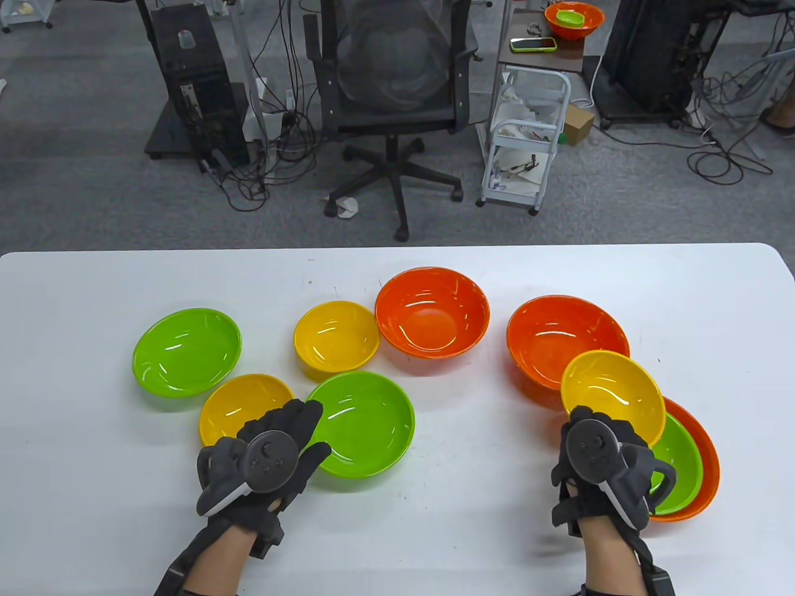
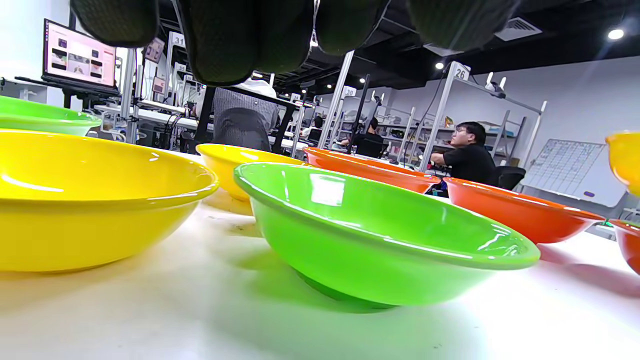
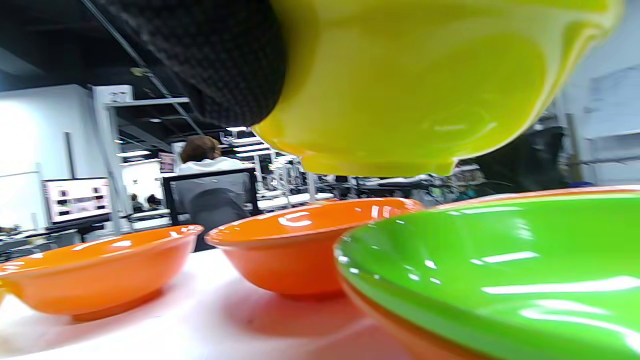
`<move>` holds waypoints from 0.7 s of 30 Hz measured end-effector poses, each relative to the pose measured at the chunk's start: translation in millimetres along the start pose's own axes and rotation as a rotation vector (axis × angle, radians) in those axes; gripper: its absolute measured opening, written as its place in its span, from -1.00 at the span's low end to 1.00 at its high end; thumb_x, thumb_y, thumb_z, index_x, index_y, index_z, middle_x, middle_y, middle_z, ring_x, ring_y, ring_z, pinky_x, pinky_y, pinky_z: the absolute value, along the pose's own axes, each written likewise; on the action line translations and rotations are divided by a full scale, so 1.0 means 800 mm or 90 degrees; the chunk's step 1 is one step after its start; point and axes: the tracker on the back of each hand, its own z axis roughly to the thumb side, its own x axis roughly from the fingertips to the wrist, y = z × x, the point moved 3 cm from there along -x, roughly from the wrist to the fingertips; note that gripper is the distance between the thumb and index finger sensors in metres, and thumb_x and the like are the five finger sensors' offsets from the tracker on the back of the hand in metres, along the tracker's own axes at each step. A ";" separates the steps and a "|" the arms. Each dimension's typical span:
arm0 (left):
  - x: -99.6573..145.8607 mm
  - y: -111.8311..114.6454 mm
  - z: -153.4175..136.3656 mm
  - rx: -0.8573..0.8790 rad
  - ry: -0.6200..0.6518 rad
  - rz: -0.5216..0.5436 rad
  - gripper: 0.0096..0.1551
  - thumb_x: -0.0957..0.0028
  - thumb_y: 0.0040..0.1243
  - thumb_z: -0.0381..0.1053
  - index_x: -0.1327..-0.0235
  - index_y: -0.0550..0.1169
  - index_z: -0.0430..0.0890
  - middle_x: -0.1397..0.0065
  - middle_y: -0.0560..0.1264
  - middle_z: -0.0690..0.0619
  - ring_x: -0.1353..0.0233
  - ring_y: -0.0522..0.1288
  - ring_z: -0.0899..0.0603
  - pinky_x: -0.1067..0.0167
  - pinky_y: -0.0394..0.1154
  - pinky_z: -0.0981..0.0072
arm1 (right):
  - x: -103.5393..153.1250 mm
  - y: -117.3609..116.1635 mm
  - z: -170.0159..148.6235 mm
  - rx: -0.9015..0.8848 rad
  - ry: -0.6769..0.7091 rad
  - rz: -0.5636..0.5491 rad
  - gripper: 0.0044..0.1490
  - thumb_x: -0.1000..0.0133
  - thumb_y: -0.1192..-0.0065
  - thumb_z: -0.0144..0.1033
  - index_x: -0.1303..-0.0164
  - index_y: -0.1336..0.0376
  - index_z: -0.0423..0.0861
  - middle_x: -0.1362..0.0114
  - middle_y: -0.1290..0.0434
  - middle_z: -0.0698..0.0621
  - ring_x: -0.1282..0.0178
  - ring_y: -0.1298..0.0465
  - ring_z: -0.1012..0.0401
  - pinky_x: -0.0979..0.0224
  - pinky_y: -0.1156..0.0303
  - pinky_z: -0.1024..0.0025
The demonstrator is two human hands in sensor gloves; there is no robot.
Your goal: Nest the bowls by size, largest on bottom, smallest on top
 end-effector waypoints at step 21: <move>0.010 -0.002 -0.019 0.064 0.007 0.031 -0.19 -0.09 0.05 0.31 -0.61 0.30 0.04 -0.64 0.32 -0.13 -0.60 0.38 -0.36 -0.45 0.29 -0.45 | -0.009 -0.041 -0.052 0.017 -0.154 0.158 -0.47 -0.07 -0.41 -0.31 -0.09 -0.51 -0.38 -0.05 -0.62 -0.30 -0.05 -0.54 -0.28 -0.15 -0.39 -0.25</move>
